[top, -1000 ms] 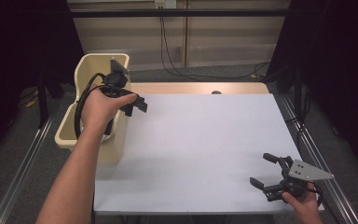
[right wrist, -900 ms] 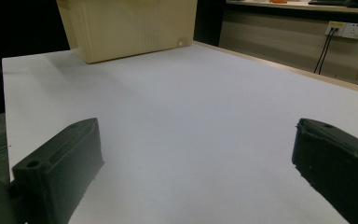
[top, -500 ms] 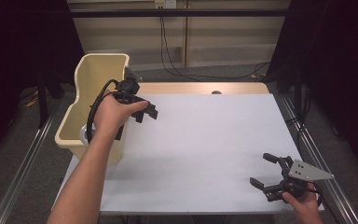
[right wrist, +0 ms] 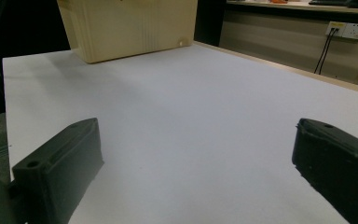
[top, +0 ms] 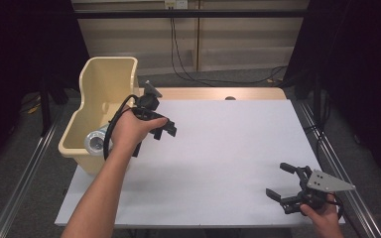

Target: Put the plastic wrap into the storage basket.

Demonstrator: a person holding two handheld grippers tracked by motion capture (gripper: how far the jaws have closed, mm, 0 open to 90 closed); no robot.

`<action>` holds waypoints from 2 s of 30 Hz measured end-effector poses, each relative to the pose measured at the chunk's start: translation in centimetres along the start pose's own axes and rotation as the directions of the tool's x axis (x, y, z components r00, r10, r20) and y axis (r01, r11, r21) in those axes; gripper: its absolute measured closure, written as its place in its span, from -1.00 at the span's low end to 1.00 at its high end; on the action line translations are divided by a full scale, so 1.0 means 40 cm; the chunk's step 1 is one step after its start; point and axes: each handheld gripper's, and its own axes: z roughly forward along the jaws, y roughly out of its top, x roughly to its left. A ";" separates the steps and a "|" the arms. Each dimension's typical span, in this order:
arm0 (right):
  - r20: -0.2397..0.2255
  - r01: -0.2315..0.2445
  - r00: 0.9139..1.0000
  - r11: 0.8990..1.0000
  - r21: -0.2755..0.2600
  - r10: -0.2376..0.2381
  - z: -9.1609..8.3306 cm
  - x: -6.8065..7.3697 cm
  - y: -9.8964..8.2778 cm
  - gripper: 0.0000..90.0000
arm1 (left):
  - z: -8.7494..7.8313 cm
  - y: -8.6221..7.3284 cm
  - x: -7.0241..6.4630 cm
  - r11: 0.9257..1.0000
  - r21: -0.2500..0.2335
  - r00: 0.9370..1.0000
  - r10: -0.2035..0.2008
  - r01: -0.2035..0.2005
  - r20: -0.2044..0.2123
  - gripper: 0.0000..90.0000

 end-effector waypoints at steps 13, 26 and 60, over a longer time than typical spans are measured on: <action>-0.002 0.001 1.000 1.000 0.004 -0.001 0.001 0.000 0.000 -0.98 | 0.076 -0.036 -0.013 0.999 0.042 0.999 0.032 -0.032 -0.003 -0.45; -0.003 0.002 1.000 1.000 0.004 -0.002 0.000 0.000 0.000 -0.98 | 0.130 -0.075 -0.015 0.997 0.043 0.998 0.056 -0.057 0.019 -0.46; -0.004 0.013 1.000 1.000 0.010 -0.013 0.004 0.004 0.000 -0.98 | 0.222 -0.258 0.024 0.887 -0.421 0.976 0.216 -0.188 0.020 -0.64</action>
